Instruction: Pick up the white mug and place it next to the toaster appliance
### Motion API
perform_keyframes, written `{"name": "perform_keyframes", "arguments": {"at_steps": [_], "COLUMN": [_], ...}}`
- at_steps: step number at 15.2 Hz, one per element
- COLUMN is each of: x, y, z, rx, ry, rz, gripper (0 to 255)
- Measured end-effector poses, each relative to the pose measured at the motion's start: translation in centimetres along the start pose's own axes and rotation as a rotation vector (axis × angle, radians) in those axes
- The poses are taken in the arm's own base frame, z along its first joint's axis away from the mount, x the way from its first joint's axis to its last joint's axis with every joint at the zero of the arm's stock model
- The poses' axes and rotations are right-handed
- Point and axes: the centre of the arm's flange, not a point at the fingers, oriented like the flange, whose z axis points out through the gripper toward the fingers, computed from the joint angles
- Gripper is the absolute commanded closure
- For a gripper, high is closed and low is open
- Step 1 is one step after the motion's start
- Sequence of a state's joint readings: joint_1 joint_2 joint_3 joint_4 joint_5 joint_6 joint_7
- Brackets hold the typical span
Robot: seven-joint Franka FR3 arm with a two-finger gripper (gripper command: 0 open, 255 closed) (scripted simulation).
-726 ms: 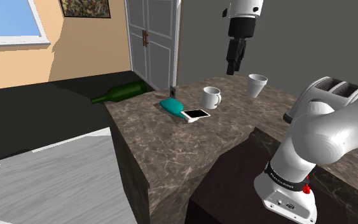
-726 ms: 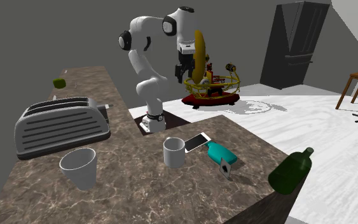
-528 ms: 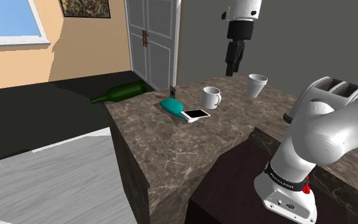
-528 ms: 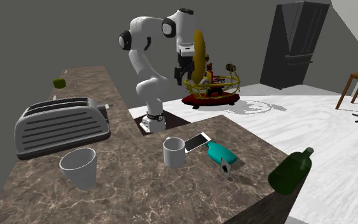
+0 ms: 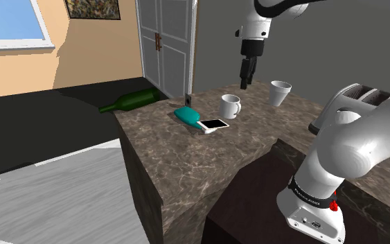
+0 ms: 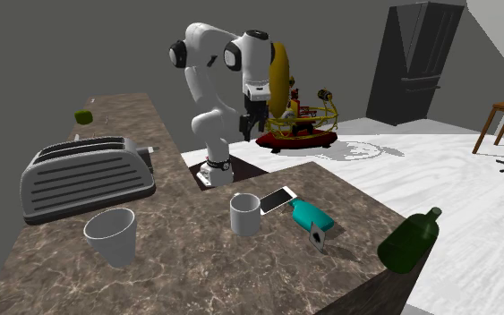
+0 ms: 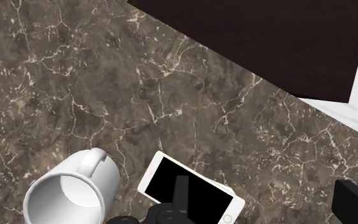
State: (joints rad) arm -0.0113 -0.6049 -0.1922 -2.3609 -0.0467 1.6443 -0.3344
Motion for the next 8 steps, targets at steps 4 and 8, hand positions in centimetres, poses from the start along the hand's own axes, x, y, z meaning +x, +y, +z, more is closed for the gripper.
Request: {"name": "perform_keyframes", "arguments": {"at_steps": [4,8], "x": [1.8,3.7], "y": [4.5,8.7], "z": [2.1,4.3], "rx": [-0.015,-0.030], "ry": [-0.001,-0.002], "rz": [-0.021,-0.041], "gripper": [0,0]}}
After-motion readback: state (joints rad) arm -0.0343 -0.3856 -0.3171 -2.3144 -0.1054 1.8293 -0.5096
